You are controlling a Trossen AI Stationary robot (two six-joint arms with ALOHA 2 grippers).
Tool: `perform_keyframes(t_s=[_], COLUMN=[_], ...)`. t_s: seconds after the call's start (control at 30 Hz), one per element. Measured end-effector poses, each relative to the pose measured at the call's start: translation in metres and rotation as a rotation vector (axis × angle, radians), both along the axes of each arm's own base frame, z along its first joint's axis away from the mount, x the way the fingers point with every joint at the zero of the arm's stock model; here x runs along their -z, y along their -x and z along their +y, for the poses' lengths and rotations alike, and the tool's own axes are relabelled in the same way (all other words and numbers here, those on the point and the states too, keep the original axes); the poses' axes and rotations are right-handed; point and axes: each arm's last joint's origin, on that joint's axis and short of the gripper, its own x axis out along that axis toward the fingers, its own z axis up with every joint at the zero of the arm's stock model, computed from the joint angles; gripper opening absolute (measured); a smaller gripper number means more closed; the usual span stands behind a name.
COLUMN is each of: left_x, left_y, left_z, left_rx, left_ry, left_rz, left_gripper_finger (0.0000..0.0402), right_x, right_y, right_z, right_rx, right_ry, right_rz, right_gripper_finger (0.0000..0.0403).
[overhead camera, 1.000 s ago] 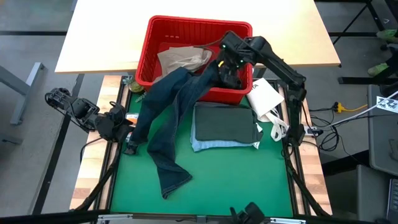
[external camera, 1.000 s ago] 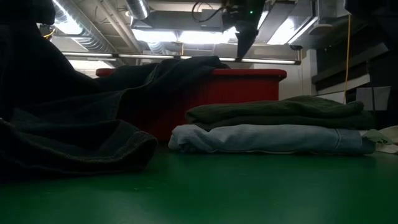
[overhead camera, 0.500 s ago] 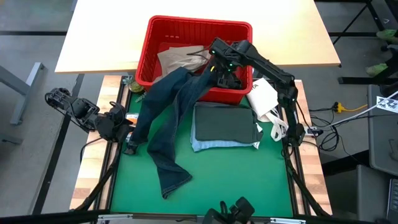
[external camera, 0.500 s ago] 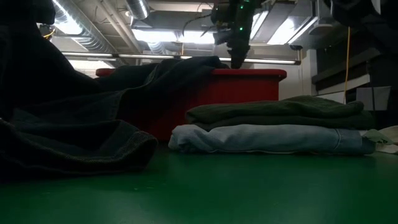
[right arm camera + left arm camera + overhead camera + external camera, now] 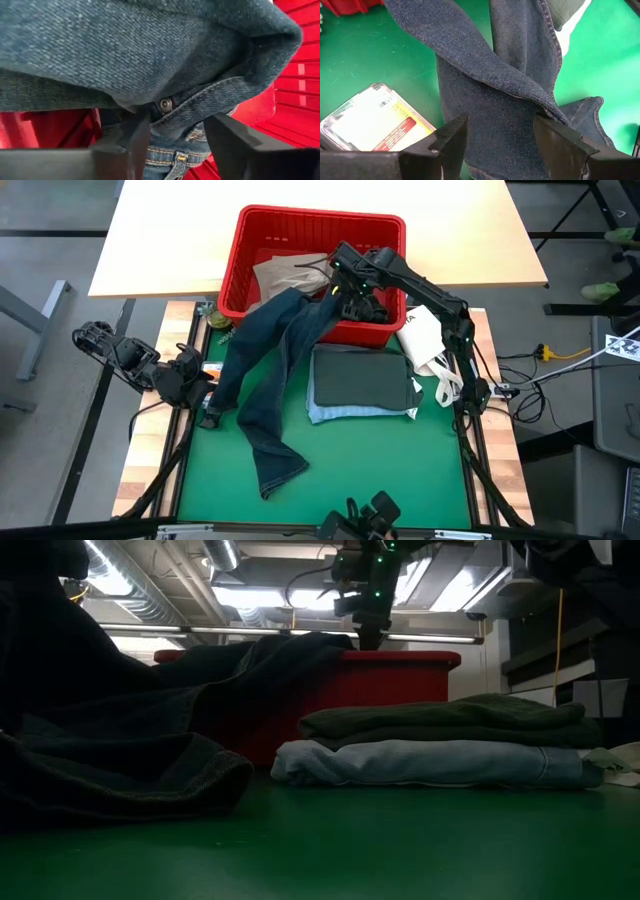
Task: Fold Laundry from Bin
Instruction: Fold the dark blue pants
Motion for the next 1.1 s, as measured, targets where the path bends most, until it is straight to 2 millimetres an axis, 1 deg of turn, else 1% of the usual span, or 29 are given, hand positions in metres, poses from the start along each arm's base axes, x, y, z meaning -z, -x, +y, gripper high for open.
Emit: perform_keyframes(t_s=[0.37,0.4,0.43,0.53,0.63,0.73,0.83,0.93,1.0,1.1], left_x=[0.0,0.0,0.0,0.0,0.0,0.0,0.0,0.0,0.0,0.0], left_y=[0.0,0.0,0.0,0.0,0.0,0.0,0.0,0.0,0.0,0.0], left_z=[0.0,0.0,0.0,0.0,0.0,0.001,0.002,0.002,0.002,0.002], left_rx=[-0.001,-0.001,0.0,0.0,-0.001,-0.014,-0.029,-0.035,-0.035,-0.036], left_ry=[-0.001,-0.001,-0.001,-0.002,-0.003,-0.021,-0.043,-0.054,-0.055,-0.055], left_rz=[-0.001,-0.001,-0.001,-0.001,-0.001,-0.01,-0.017,-0.017,-0.017,-0.018], left_gripper_finger=[0.0215,0.0215,0.0215,0.0215,0.0215,0.0215,0.0215,0.0215,0.0215,0.0215], right_x=[0.0,0.0,0.0,-0.002,-0.009,-0.022,-0.04,-0.063,-0.081,-0.102], right_y=[0.001,0.001,0.001,0.003,0.01,0.021,0.031,0.041,0.051,0.065], right_z=[-0.001,-0.001,-0.001,0.001,0.008,0.024,0.045,0.068,0.086,0.113], right_rx=[0.02,0.015,0.005,-0.007,-0.051,-0.105,-0.132,-0.157,-0.178,-0.212], right_ry=[0.038,0.04,0.042,0.038,0.032,0.029,0.06,0.139,0.185,0.23], right_rz=[0.022,0.025,0.029,0.043,0.085,0.133,0.152,0.11,0.065,0.015], right_gripper_finger=[0.0023,0.0014,0.001,0.0019,0.0015,0.0007,0.001,0.0007,0.0005,0.0008])
